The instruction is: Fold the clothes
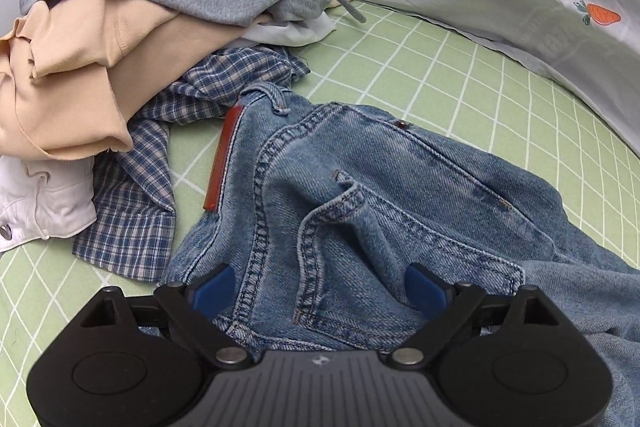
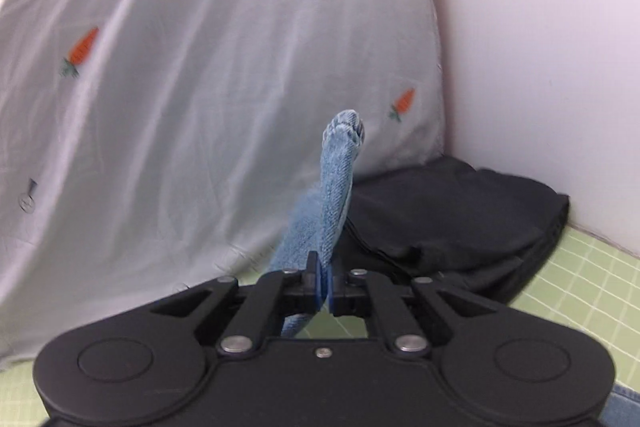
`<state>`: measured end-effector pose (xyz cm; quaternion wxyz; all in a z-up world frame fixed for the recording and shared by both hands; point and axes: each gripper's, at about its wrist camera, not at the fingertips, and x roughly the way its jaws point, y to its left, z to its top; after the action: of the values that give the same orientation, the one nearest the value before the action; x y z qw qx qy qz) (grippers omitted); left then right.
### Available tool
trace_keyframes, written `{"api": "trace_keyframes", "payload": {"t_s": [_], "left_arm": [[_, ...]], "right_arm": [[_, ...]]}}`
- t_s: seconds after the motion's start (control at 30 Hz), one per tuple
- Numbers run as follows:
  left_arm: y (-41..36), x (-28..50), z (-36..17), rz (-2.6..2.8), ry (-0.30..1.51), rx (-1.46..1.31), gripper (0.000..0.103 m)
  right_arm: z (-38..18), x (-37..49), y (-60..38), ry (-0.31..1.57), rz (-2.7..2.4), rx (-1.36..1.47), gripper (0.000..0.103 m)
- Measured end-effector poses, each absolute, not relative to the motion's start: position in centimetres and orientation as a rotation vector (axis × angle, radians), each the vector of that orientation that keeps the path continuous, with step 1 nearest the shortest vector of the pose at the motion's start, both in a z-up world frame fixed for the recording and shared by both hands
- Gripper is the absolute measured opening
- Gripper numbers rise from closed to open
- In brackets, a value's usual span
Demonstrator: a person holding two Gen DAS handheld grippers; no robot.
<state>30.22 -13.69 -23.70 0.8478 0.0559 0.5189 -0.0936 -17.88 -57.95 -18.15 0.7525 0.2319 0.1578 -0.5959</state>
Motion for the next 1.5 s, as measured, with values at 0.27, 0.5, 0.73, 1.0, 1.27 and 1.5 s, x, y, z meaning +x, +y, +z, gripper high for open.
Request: {"api": "trace_keyframes", "payload": {"t_s": [0.27,0.5,0.73,1.0,1.27,1.5], "left_arm": [[-12.8,29.1,-22.6,-0.239,1.079,0.131,0.092],[-10.6,25.1,-20.5,-0.252,1.031,0.135,0.092],[-3.8,19.7,-20.5,-0.143,1.050,0.013,0.092],[0.6,16.0,-23.7,-0.147,1.184,-0.202,0.092],[0.1,15.2,-23.7,-0.121,1.113,-0.177,0.025],[2.6,15.4,-23.5,-0.147,1.104,-0.170,0.013]], "right_arm": [[-27.3,-21.3,-56.2,0.627,-1.413,0.774,0.043],[-27.0,-20.7,-52.6,0.645,-1.353,0.715,0.079],[-26.9,-20.8,-47.0,0.683,-1.308,0.683,0.098],[-26.4,-20.9,-41.5,0.706,-1.235,0.675,0.099],[-25.8,-20.5,-37.2,0.705,-1.209,0.665,0.099],[-26.0,-20.0,-34.7,0.712,-1.190,0.675,0.099]]}}
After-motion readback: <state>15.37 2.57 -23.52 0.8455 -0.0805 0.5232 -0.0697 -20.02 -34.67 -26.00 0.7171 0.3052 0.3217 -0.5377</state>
